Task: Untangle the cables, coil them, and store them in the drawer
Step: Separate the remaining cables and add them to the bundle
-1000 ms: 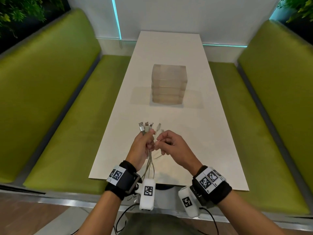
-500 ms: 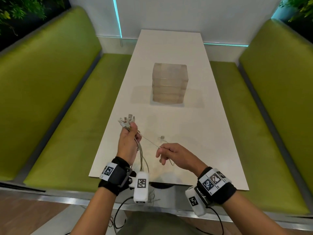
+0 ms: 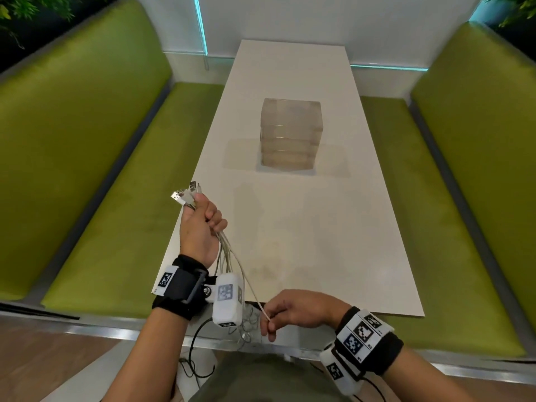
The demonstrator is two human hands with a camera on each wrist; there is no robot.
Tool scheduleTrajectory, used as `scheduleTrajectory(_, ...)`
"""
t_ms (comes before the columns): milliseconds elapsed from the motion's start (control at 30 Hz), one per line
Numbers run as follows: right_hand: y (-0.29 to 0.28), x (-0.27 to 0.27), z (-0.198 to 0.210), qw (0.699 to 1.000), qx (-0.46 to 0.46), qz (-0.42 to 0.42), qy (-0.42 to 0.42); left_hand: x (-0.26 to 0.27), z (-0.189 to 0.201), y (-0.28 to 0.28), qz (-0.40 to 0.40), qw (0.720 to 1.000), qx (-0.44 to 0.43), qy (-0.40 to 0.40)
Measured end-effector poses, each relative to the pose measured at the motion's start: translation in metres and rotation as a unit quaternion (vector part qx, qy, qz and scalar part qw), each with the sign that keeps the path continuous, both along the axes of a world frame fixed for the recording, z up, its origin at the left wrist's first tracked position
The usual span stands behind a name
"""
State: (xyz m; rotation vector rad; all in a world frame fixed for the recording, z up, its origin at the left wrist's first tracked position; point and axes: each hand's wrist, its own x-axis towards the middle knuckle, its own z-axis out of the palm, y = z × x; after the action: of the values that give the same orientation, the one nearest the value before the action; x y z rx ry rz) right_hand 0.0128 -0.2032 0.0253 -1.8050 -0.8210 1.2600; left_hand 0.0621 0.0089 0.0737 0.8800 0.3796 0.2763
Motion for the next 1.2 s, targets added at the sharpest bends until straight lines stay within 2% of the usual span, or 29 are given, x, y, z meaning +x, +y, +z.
scheduleTrajectory(133, 0.000, 0.004, -0.006, 0.996, -0.044, -0.037, -0.065, -0.002, 0.002, -0.003, -0.027, 1.000, 0.006, -0.003)
scheduleTrajectory(267, 0.004, 0.005, -0.018, 0.980, -0.117, -0.075, -0.144, -0.007, 0.008, -0.018, -0.089, 0.996, 0.025, -0.004)
scheduleTrajectory(367, -0.001, 0.008, -0.013, 0.970, -0.139, -0.132, -0.148, -0.013, 0.010, -0.029, -0.136, 0.990, 0.030, -0.009)
scheduleTrajectory(433, -0.006, 0.017, 0.002, 0.965, -0.104, -0.183, -0.155, -0.015, 0.009, -0.036, -0.163, 0.986, 0.022, -0.005)
scheduleTrajectory(500, -0.006, 0.027, 0.020, 0.965, -0.031, -0.230, -0.126, -0.019, 0.008, -0.047, -0.195, 0.980, 0.028, -0.001)
scheduleTrajectory(633, 0.013, 0.031, 0.031, 0.971, 0.055, -0.226, -0.047, -0.025, 0.009, -0.074, -0.247, 0.962, 0.110, 0.022)
scheduleTrajectory(733, 0.022, 0.020, 0.028, 0.964, 0.103, -0.240, -0.044, -0.022, 0.015, -0.076, -0.282, 0.953, 0.104, 0.027)
scheduleTrajectory(800, 0.024, 0.012, 0.022, 0.954, 0.105, -0.274, -0.054, -0.020, 0.016, -0.070, -0.303, 0.946, 0.113, 0.026)
scheduleTrajectory(867, 0.025, 0.005, 0.017, 0.950, 0.088, -0.296, -0.049, -0.019, 0.010, -0.066, -0.326, 0.931, 0.163, 0.026)
scheduleTrajectory(933, 0.017, 0.007, 0.011, 0.964, 0.033, -0.258, -0.064, -0.021, 0.005, -0.065, -0.325, 0.925, 0.195, 0.030)
scheduleTrajectory(1000, 0.002, 0.014, 0.012, 0.967, 0.005, -0.240, -0.081, -0.025, 0.005, -0.066, -0.316, 0.931, 0.179, 0.037)
scheduleTrajectory(1033, -0.006, 0.019, 0.014, 0.962, 0.032, -0.262, -0.075, -0.027, 0.006, -0.068, -0.320, 0.931, 0.172, 0.030)
scheduleTrajectory(1100, -0.016, 0.028, 0.031, 0.929, 0.141, -0.341, -0.029, -0.031, 0.007, -0.070, -0.338, 0.920, 0.197, 0.004)
scheduleTrajectory(1133, -0.019, 0.031, 0.039, 0.914, 0.181, -0.363, 0.000, -0.032, 0.008, -0.072, -0.355, 0.908, 0.221, -0.011)
scheduleTrajectory(1200, -0.014, 0.034, 0.054, 0.904, 0.213, -0.370, 0.013, -0.033, 0.009, -0.079, -0.379, 0.880, 0.285, -0.030)
